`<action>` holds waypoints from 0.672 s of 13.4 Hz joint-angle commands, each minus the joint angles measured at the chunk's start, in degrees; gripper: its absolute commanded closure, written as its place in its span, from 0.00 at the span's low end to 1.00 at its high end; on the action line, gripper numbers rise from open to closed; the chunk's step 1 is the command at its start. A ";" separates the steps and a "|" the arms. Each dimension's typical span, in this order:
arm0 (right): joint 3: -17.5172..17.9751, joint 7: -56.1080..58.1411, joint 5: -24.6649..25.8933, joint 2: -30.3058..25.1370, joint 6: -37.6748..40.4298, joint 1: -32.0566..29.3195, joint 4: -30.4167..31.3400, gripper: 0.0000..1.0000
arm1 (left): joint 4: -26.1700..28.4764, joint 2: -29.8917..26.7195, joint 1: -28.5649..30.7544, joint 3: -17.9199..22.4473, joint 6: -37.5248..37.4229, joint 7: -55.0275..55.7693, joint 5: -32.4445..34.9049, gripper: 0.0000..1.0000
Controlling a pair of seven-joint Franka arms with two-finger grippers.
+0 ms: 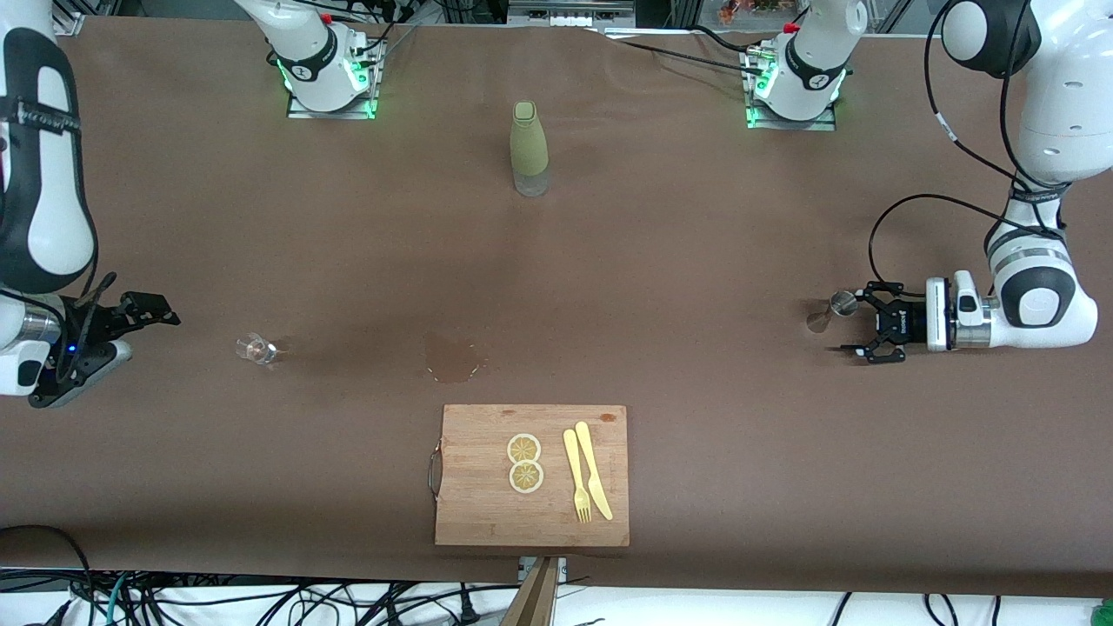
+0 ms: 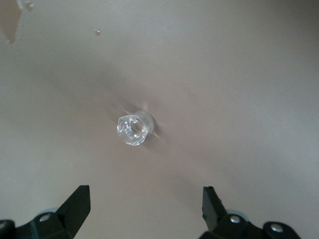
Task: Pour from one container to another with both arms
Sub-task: 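Reach the right gripper to the glass beaker while the left gripper reaches the jigger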
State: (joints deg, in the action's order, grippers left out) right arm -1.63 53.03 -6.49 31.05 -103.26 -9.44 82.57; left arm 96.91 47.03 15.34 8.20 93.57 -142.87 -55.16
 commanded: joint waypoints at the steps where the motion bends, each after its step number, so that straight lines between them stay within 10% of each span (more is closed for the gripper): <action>1: 0.39 9.78 -3.87 1.03 -1.68 -2.06 1.44 0.00 | -1.72 1.74 -0.05 -0.64 -2.77 -4.61 -1.79 0.00; 9: -1.45 46.16 -24.08 2.26 -6.69 -5.23 10.58 0.00 | -2.60 2.89 0.04 -0.55 -4.18 -8.92 -2.23 0.10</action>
State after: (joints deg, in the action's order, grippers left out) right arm -3.13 91.76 -26.74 34.22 -108.11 -14.10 90.42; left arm 96.33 48.69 15.27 7.10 91.40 -148.55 -56.06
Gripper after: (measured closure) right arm 0.000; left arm 0.093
